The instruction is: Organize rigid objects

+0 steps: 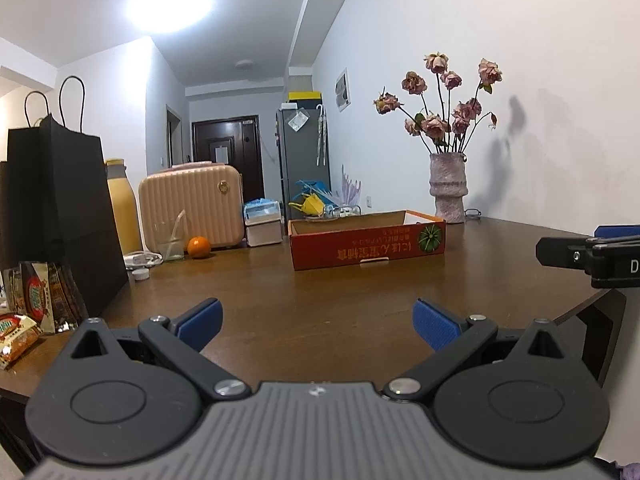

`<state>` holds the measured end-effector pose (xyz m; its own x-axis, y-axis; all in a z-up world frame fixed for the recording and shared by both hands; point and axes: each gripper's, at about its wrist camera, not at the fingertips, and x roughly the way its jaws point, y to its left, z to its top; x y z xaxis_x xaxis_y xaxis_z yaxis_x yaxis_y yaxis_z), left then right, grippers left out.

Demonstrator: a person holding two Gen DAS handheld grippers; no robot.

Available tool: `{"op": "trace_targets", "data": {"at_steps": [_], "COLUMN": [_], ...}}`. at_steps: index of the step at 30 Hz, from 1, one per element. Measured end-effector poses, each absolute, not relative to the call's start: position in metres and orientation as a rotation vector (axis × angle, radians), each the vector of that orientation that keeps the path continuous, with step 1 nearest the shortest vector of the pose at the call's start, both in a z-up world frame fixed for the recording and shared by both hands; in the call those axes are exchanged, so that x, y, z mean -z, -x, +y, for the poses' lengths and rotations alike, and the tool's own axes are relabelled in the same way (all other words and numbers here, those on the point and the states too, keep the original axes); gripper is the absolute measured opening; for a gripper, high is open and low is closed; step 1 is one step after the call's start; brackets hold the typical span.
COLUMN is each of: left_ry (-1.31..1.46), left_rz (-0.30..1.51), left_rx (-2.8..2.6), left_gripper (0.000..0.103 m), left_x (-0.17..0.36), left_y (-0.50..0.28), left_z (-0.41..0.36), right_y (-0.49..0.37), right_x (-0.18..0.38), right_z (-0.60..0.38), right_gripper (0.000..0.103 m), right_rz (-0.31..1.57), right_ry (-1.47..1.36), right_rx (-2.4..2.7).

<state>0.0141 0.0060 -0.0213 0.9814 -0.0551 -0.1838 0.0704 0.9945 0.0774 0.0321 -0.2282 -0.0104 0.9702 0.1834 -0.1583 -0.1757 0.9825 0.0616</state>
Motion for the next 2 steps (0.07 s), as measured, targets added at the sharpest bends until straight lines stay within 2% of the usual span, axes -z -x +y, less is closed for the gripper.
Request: {"op": "trace_targets", "data": {"at_steps": [2], "left_ry": [-0.077], "left_rz": [0.195], "left_rx": [0.071], "left_gripper": [0.103], "left_x": [0.0221], "left_y": [-0.0143], "left_z": [0.0066], "right_y": [-0.0321], "right_x": [0.0111], "right_z": [-0.2282], "right_gripper": [0.103], "right_rz": [0.166], "right_ry": [-0.049], "right_rx": [-0.180]}}
